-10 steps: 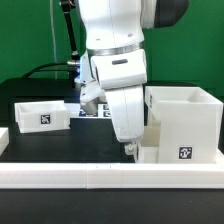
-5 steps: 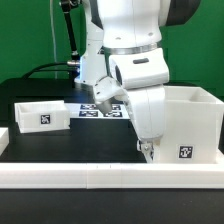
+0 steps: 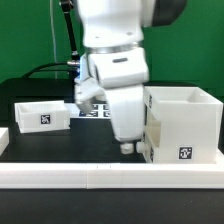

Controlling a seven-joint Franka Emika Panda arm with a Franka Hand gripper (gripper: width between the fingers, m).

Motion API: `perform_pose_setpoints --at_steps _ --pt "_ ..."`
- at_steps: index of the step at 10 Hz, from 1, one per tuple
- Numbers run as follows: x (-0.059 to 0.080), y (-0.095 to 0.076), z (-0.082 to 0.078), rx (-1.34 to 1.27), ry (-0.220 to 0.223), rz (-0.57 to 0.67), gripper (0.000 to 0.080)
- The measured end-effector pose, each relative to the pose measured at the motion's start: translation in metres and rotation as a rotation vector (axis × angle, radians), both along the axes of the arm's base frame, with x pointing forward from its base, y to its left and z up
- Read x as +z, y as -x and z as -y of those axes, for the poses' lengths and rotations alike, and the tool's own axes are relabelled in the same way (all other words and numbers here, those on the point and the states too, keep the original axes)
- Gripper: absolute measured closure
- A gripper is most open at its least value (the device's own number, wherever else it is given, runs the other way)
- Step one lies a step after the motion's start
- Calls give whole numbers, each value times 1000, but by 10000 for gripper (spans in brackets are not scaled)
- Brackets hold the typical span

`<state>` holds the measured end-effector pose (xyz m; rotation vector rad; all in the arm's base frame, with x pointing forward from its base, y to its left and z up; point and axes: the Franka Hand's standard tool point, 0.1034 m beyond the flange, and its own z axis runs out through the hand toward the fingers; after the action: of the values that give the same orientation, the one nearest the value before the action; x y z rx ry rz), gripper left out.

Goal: Assemble drawer

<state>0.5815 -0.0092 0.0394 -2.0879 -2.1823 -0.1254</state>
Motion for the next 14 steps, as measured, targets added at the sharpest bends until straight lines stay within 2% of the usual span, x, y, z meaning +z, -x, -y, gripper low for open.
perform_pose_setpoints --at_steps 1,4,6,7,8,10,13,14 --pt "7 2 16 -23 6 32 150" --pt "25 38 59 -114 25 48 150" --pt "27 83 89 -200 30 29 150" --pt "25 96 97 -212 35 30 150" --pt "22 106 105 -184 33 21 150" --pt "22 104 103 -248 33 15 150" --pt "22 104 104 -456 31 -7 150" --pt "20 106 108 -613 25 -1 150"
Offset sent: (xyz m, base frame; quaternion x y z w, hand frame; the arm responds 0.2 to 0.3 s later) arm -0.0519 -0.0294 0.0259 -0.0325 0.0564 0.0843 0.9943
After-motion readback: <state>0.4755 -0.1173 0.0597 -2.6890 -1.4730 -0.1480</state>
